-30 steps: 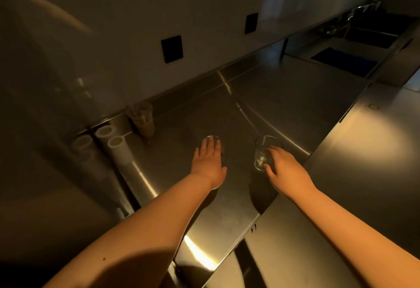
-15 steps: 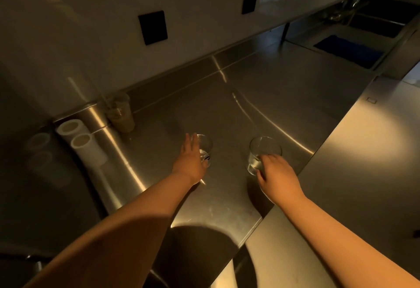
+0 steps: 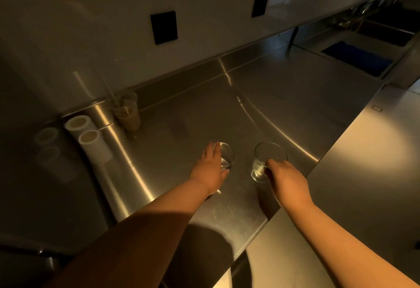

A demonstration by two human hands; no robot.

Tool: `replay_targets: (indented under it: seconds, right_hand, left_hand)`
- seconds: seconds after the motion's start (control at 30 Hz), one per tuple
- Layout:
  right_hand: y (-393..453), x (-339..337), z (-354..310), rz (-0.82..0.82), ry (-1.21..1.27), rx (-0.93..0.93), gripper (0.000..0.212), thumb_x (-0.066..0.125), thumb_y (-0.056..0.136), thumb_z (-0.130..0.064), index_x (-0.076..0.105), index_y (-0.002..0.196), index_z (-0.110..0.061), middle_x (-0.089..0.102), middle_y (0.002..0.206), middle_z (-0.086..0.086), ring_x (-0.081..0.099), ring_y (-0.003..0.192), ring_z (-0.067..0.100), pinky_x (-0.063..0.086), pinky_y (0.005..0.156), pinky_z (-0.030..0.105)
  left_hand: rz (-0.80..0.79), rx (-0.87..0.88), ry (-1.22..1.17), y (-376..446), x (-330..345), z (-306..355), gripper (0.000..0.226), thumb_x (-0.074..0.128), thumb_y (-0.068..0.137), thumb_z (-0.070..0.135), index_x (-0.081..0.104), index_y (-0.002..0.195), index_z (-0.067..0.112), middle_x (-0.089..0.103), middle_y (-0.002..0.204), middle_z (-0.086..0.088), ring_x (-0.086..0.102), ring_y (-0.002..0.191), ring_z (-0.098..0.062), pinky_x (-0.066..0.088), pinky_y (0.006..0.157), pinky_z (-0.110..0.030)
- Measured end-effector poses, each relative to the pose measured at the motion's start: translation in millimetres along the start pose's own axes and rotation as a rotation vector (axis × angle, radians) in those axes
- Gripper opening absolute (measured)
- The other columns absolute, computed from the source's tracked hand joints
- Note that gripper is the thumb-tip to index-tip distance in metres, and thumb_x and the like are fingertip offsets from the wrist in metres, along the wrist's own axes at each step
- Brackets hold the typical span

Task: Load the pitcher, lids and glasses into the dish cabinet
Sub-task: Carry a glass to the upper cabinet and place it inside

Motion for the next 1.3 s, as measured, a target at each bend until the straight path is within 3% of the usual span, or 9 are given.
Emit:
replay_targets:
  seconds: [0.13, 0.33, 0.53, 0.67, 0.8, 1.3]
  right_hand:
    - [-1, -20, -1, 0.106, 0.055, -0.051, 0.008, 0.062, 0.085, -0.009, 0.058, 0.086, -0.016, 0.061, 0.078, 0.001, 0.053, 0.078, 0.024, 0.028, 0.055, 0.026]
    - [-2, -62, -16, 0.249, 0.167, -0.19, 0.007, 0.065, 0.083, -0.012, 0.06, 0.087, -0.015, 0.061, 0.081, 0.0, 0.055, 0.081, 0.021, 0.046, 0.054, 0.032]
    - [-4, -62, -28, 0.161, 0.136, -0.279, 0.011, 0.067, 0.083, -0.012, 0.062, 0.092, -0.015, 0.063, 0.085, 0.0, 0.056, 0.087, 0.021, 0.049, 0.058, 0.037]
    - [-5, -56, -36, 0.129, 0.139, -0.33, 0.01, 0.067, 0.083, -0.012, 0.062, 0.09, -0.016, 0.064, 0.084, -0.001, 0.055, 0.086, 0.02, 0.047, 0.057, 0.031]
    - [-2, -52, -44, 0.095, 0.144, -0.352, 0.007, 0.065, 0.084, -0.014, 0.062, 0.09, -0.016, 0.064, 0.084, 0.0, 0.056, 0.085, 0.02, 0.049, 0.058, 0.034]
    - [0, -13, -43, -0.019, 0.113, -0.312, 0.007, 0.062, 0.086, -0.014, 0.058, 0.089, -0.017, 0.063, 0.088, -0.002, 0.052, 0.089, 0.019, 0.043, 0.059, 0.03]
  left_hand:
    - [-0.067, 0.061, -0.021, -4, 5, 16, 0.08, 0.049, 0.095, 0.033, -0.006, 0.15, 0.012, -0.005, 0.158, -0.01, 0.006, 0.144, -0.028, 0.018, 0.114, -0.036]
    - [-0.116, 0.145, 0.01, -9, 12, 34, 0.08, 0.045, 0.098, 0.032, -0.013, 0.148, 0.008, -0.01, 0.158, -0.009, 0.005, 0.145, -0.025, 0.019, 0.113, -0.034]
    - [-0.128, 0.157, 0.041, -11, 12, 37, 0.085, 0.048, 0.096, 0.034, -0.014, 0.147, 0.006, -0.012, 0.157, -0.009, 0.008, 0.145, -0.025, 0.022, 0.112, -0.034]
    - [-0.108, 0.102, 0.132, -10, 13, 31, 0.092, 0.048, 0.094, 0.044, -0.016, 0.146, 0.003, -0.013, 0.157, -0.012, 0.0, 0.145, -0.024, 0.015, 0.115, -0.033]
    - [-0.121, 0.06, 0.183, -8, 12, 24, 0.097, 0.046, 0.092, 0.052, -0.017, 0.145, 0.001, -0.012, 0.156, -0.016, -0.003, 0.145, -0.026, 0.011, 0.118, -0.036]
    - [-0.158, 0.024, 0.273, -9, 18, 18, 0.091, 0.038, 0.094, 0.052, -0.017, 0.144, 0.0, -0.012, 0.156, -0.017, -0.005, 0.145, -0.028, 0.01, 0.118, -0.037]
Point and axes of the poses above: each hand's wrist, its own y-axis towards the middle knuckle, its own x-axis out of the palm, z = x × y, the point moved 4 cm from there along y, towards the middle knuckle
